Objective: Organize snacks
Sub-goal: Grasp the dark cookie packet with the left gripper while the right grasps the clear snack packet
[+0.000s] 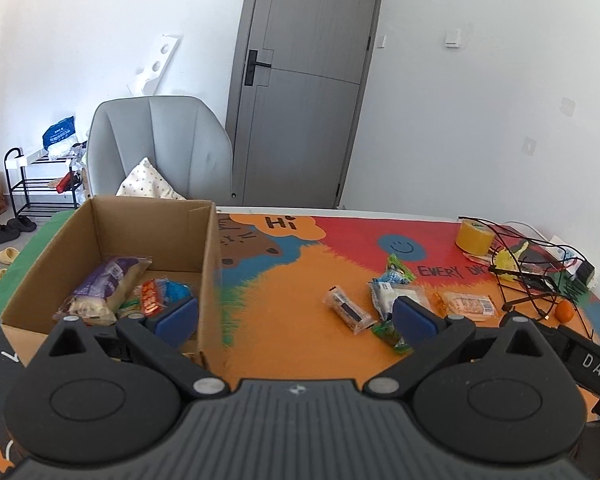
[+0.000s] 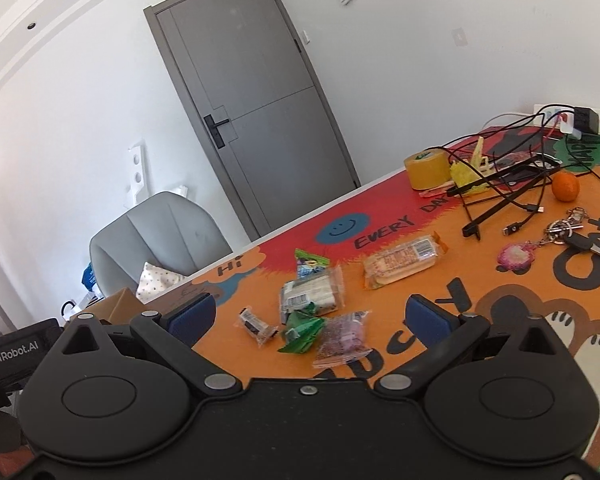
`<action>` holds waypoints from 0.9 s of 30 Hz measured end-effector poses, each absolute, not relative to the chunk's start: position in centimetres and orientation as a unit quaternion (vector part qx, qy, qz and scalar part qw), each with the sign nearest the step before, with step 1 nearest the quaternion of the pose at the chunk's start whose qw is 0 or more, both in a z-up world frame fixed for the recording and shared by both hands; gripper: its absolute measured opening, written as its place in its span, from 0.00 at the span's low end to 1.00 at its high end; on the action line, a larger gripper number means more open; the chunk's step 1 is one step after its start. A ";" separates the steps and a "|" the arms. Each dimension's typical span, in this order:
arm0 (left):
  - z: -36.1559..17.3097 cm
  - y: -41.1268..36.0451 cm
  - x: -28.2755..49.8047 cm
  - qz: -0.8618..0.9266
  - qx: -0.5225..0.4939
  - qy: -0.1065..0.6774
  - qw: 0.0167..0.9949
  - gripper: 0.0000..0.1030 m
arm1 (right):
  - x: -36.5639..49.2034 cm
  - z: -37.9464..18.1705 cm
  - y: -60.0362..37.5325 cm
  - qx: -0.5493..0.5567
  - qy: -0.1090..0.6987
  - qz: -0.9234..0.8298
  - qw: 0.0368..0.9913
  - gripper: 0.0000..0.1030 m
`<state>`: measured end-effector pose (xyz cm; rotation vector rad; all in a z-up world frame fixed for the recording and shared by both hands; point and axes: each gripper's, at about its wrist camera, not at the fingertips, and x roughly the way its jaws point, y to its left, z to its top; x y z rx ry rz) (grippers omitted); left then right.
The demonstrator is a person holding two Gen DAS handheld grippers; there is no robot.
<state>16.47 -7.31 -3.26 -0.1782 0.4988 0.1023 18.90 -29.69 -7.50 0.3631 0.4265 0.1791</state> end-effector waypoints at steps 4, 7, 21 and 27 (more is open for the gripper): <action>-4.1 -8.8 17.3 0.043 -0.080 0.252 0.963 0.99 | 19.5 -8.4 -31.1 0.188 0.219 0.090 0.953 0.96; -4.7 -9.6 18.2 0.039 -0.077 0.257 0.962 0.98 | 20.1 -9.3 -31.8 0.196 0.230 0.089 0.949 0.88; -6.5 -10.7 23.1 0.055 -0.096 0.288 0.951 0.86 | 24.8 -11.8 -31.1 0.200 0.286 0.108 0.931 0.69; -7.5 -10.8 25.6 0.073 -0.107 0.308 0.943 0.80 | 27.1 -13.2 -30.4 0.193 0.315 0.098 0.924 0.60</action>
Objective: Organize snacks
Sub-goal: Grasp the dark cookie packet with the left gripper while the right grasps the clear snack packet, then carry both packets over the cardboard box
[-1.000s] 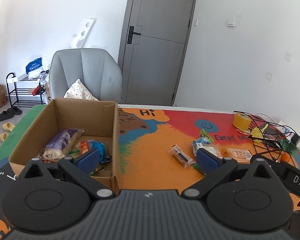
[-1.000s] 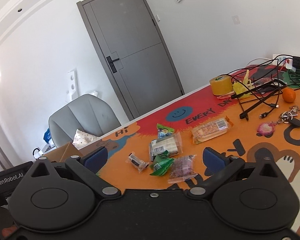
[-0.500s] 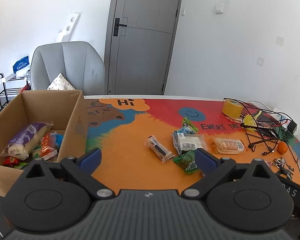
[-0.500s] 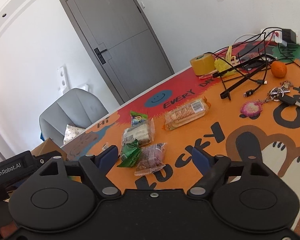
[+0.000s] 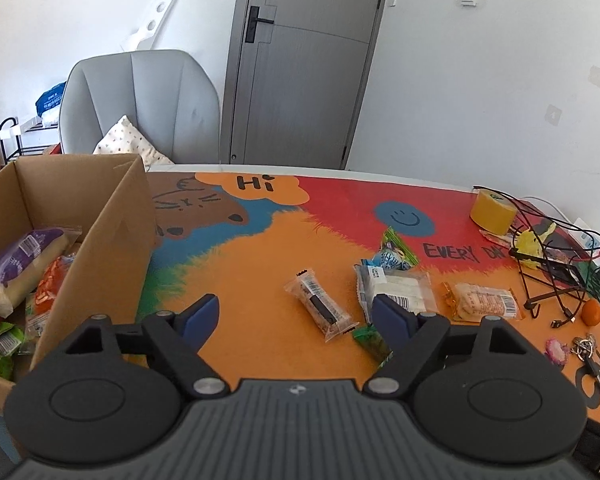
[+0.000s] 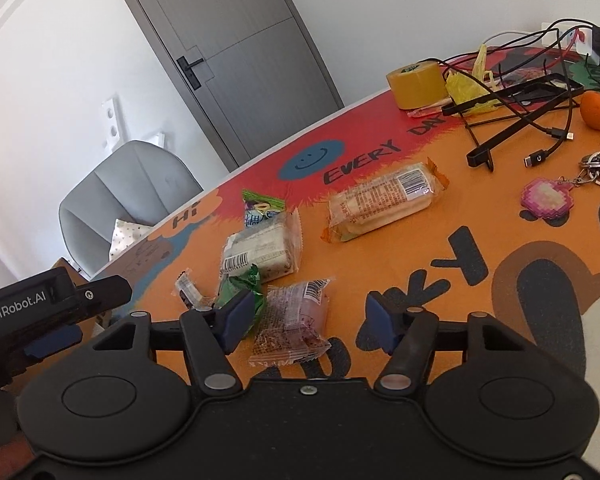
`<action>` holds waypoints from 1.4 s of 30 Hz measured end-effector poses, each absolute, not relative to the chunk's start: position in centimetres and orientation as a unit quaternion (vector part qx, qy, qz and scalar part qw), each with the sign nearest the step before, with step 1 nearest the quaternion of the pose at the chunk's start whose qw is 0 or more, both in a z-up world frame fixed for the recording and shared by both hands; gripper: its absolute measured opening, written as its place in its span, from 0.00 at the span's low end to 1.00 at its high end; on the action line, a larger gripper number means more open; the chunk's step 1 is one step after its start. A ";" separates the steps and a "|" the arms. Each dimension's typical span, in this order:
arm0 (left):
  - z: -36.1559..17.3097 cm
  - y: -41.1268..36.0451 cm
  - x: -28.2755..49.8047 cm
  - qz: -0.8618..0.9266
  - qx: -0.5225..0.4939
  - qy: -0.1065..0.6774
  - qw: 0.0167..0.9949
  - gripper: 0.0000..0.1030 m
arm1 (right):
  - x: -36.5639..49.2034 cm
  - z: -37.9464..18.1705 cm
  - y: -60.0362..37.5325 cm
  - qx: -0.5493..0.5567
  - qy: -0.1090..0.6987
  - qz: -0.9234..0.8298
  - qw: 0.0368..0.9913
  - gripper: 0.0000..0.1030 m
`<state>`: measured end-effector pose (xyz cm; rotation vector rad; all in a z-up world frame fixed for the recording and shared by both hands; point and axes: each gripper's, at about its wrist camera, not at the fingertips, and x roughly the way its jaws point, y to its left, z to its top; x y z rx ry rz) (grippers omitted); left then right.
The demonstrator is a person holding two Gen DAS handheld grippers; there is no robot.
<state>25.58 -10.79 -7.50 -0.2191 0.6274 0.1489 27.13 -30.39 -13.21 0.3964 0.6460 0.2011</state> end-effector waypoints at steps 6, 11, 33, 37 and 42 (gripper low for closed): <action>-8.5 -11.4 27.6 0.088 -0.114 0.323 0.935 0.76 | 28.4 -13.7 -29.2 0.158 0.323 0.094 0.928 0.52; -9.7 -11.7 29.1 0.097 -0.120 0.338 0.928 0.73 | 28.8 -13.6 -29.5 0.161 0.325 0.112 0.925 0.30; -12.3 -12.7 31.7 0.123 -0.107 0.340 0.926 0.28 | 28.1 -13.6 -31.5 0.146 0.319 0.069 0.934 0.56; -12.3 -11.9 31.1 0.113 -0.115 0.341 0.926 0.24 | 27.9 -13.7 -30.3 0.117 0.315 0.062 0.940 0.52; -12.2 -11.3 29.8 0.099 -0.120 0.344 0.926 0.24 | 27.2 -13.7 -30.8 0.134 0.310 0.056 0.940 0.34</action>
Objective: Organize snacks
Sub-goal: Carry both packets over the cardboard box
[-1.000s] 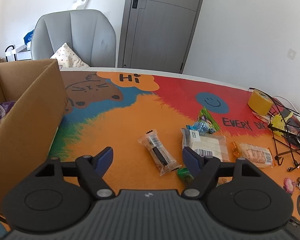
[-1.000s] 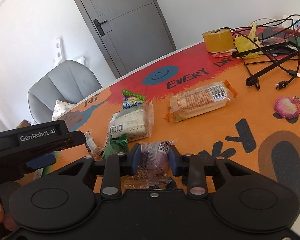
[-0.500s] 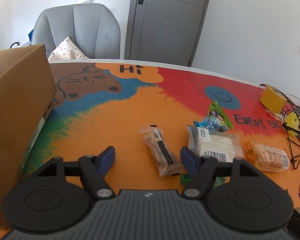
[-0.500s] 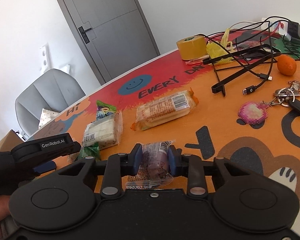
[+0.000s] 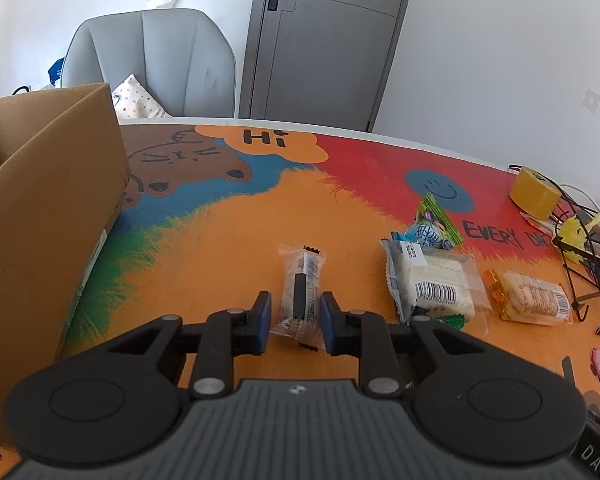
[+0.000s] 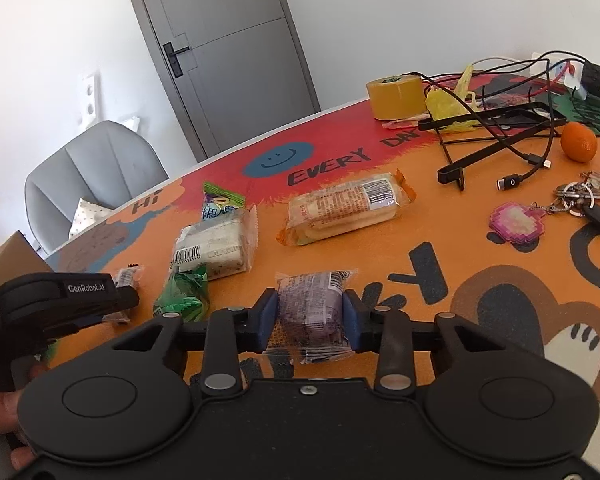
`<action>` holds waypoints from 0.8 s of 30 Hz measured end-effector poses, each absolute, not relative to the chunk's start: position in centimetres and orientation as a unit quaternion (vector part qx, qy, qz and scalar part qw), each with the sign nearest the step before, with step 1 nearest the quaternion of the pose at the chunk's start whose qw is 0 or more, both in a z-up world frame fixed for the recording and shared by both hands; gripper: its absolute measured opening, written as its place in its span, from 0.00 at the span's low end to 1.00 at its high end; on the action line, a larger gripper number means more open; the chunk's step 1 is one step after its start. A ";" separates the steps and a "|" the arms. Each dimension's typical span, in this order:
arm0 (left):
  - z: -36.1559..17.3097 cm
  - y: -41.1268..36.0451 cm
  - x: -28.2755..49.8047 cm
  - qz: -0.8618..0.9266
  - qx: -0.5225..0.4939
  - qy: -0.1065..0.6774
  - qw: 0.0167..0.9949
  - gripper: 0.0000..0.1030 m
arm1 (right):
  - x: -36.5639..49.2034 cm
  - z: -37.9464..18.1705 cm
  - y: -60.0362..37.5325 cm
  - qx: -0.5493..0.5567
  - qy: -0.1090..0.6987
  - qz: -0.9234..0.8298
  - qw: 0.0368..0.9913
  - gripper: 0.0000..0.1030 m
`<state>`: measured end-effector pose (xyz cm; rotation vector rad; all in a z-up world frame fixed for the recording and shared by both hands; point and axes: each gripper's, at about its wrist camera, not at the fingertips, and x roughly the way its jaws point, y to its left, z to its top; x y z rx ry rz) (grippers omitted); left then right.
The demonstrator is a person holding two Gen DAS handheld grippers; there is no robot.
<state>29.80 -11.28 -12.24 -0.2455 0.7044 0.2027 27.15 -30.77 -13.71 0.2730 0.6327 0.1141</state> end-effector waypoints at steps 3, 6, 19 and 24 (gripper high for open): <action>-11.9 -11.2 28.7 0.092 -0.118 0.339 0.929 0.24 | 26.3 -13.7 -30.8 0.141 0.304 0.047 0.941 0.33; -11.4 -11.1 27.6 0.089 -0.117 0.333 0.931 0.24 | 25.6 -13.5 -31.0 0.159 0.298 0.049 0.940 0.32; -7.4 -9.6 21.5 0.083 -0.114 0.286 0.948 0.24 | 21.9 -11.0 -28.8 0.179 0.253 0.091 0.947 0.32; -5.6 -8.6 19.9 0.090 -0.116 0.265 0.953 0.24 | 20.8 -9.6 -27.8 0.177 0.235 0.112 0.949 0.32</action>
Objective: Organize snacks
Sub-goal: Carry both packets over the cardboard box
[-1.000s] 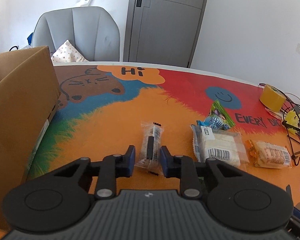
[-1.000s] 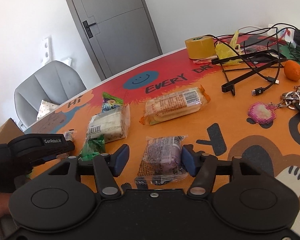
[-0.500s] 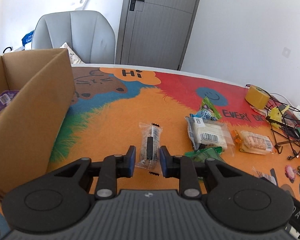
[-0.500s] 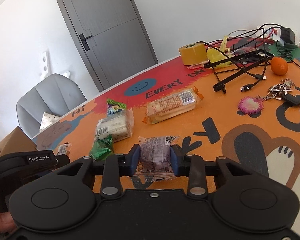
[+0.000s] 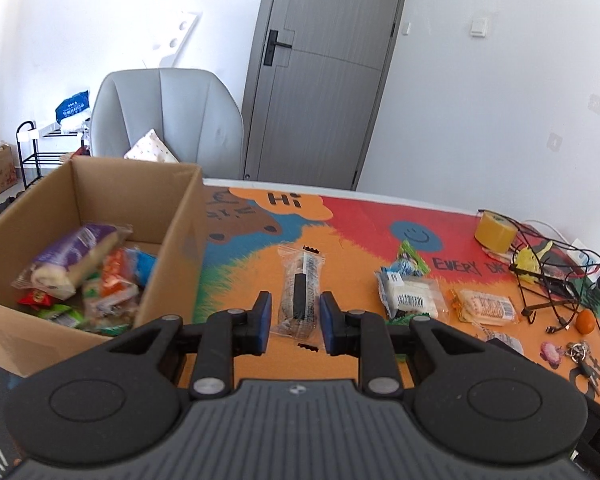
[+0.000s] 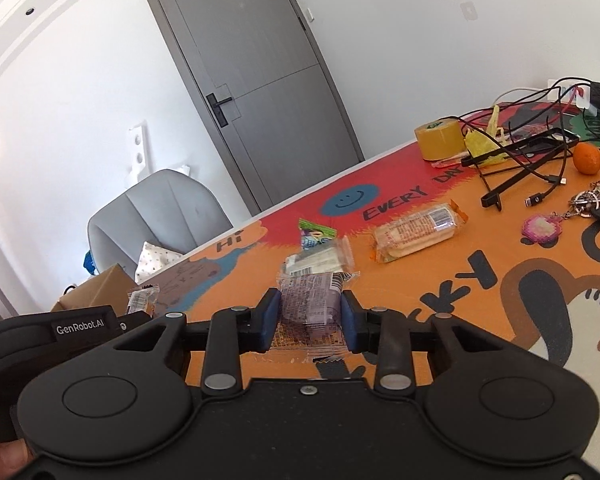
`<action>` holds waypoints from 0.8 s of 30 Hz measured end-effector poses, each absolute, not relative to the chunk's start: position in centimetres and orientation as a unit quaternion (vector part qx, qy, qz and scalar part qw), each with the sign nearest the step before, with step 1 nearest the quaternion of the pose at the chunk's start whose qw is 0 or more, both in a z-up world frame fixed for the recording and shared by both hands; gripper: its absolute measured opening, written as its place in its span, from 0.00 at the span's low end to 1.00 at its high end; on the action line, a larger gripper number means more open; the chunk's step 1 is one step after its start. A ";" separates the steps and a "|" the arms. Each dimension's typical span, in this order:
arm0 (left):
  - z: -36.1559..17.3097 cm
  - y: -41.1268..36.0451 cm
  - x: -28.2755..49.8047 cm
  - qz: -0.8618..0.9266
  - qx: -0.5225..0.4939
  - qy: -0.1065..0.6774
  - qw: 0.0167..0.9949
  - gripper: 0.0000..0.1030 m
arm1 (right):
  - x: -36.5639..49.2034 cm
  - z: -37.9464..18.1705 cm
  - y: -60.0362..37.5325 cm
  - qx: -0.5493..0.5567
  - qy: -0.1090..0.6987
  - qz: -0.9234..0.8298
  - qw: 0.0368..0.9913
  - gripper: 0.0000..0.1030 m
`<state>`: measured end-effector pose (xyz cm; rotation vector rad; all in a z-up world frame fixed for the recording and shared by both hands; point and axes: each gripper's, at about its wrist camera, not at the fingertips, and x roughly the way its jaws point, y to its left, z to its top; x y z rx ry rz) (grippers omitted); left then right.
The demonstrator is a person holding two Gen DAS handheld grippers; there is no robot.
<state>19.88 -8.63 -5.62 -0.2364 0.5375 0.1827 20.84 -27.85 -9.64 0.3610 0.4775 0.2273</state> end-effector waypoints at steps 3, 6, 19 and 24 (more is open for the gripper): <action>-4.6 -7.9 19.0 0.093 -0.118 0.252 0.956 0.24 | 20.3 -9.0 -27.4 0.180 0.227 0.121 0.949 0.32; -3.5 -7.3 18.1 0.096 -0.120 0.238 0.959 0.24 | 19.7 -8.3 -26.8 0.177 0.218 0.131 0.951 0.32; -0.7 -3.1 14.5 0.121 -0.136 0.196 0.964 0.24 | 18.2 -5.9 -23.5 0.160 0.195 0.171 0.952 0.32; -0.4 -1.2 13.7 0.135 -0.147 0.188 0.962 0.24 | 18.2 -5.4 -22.1 0.156 0.192 0.186 0.951 0.32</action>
